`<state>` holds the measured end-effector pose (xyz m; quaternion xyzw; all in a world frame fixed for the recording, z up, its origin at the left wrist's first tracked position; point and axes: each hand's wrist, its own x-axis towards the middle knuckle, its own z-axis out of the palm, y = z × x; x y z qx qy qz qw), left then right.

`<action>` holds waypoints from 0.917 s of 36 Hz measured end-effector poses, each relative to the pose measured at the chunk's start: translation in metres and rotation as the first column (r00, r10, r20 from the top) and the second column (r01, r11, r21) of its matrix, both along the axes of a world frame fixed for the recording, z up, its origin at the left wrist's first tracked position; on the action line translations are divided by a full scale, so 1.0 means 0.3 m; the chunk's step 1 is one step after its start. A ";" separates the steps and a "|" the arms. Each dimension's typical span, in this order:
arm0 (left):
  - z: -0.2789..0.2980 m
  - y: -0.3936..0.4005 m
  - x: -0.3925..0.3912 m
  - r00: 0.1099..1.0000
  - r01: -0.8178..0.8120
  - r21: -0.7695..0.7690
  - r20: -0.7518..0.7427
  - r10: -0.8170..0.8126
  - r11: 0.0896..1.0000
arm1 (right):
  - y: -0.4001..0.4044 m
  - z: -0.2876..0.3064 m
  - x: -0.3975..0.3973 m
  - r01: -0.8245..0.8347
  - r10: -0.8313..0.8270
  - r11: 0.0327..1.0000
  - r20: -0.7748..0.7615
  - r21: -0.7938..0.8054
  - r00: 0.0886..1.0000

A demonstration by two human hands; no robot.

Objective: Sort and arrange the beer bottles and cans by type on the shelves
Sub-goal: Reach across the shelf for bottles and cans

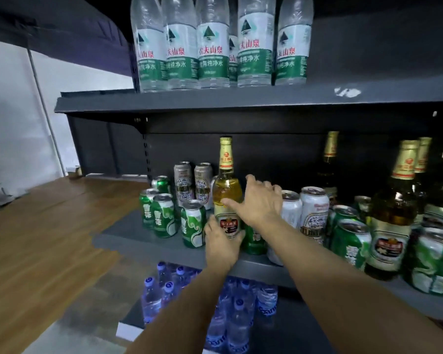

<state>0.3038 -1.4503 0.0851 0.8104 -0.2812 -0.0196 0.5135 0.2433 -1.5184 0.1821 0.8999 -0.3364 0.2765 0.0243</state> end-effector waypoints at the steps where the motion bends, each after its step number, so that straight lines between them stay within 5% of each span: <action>1: -0.002 -0.007 0.010 1.000 0.011 -0.029 -0.023 -0.012 1.000 | 0.005 -0.003 0.021 0.014 -0.014 0.999 -0.009 -0.047 1.000; 4: -0.002 -0.026 0.031 0.997 0.033 -0.075 -0.074 -0.039 0.997 | 0.022 -0.005 0.075 0.022 -0.019 0.995 0.039 -0.097 0.999; 11: -0.008 -0.053 0.068 0.985 0.034 -0.106 -0.164 -0.051 0.994 | 0.041 -0.027 0.155 0.063 -0.072 0.994 0.097 0.091 0.993; 16: -0.008 -0.026 0.057 0.994 0.008 -0.118 -0.110 -0.021 0.993 | 0.072 -0.038 0.131 -0.001 -0.034 0.989 0.234 0.146 0.972; 25: 0.038 0.155 -0.078 0.991 -0.087 -0.117 0.091 0.098 0.989 | 0.222 -0.005 -0.045 -0.111 0.126 0.992 0.314 -0.068 0.941; 33: 0.058 0.272 -0.394 0.980 0.057 -0.015 0.193 -0.053 0.998 | 0.304 -0.016 -0.418 -0.108 0.109 0.994 0.360 -0.021 0.926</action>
